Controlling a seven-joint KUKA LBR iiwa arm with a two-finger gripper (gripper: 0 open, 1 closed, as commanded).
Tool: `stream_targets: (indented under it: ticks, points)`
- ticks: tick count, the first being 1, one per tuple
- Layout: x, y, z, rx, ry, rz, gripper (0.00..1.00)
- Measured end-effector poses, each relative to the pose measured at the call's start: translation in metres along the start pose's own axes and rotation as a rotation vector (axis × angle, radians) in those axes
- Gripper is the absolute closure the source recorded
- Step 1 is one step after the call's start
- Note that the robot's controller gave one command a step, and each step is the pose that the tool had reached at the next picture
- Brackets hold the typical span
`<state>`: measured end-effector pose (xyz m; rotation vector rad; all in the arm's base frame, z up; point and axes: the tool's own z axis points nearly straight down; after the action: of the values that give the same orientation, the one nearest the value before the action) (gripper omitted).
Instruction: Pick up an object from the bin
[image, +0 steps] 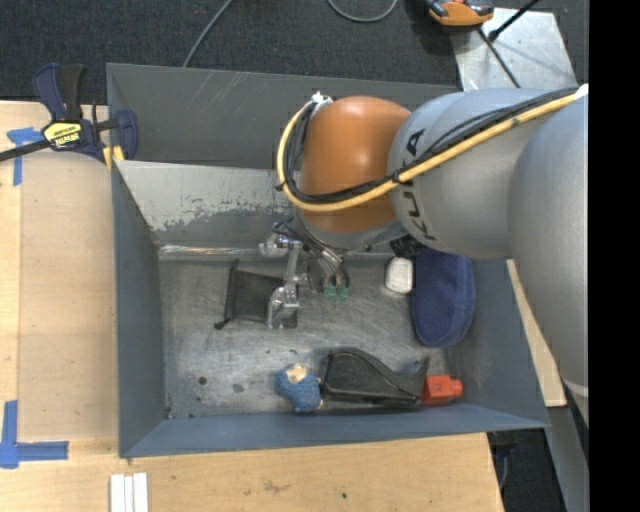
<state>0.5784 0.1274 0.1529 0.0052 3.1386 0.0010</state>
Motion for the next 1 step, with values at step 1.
stream_targets:
  ticks: [1]
  points:
    - [-0.0357, -0.0137, 0.0729, 0.0, -0.001, -0.349, 0.0]
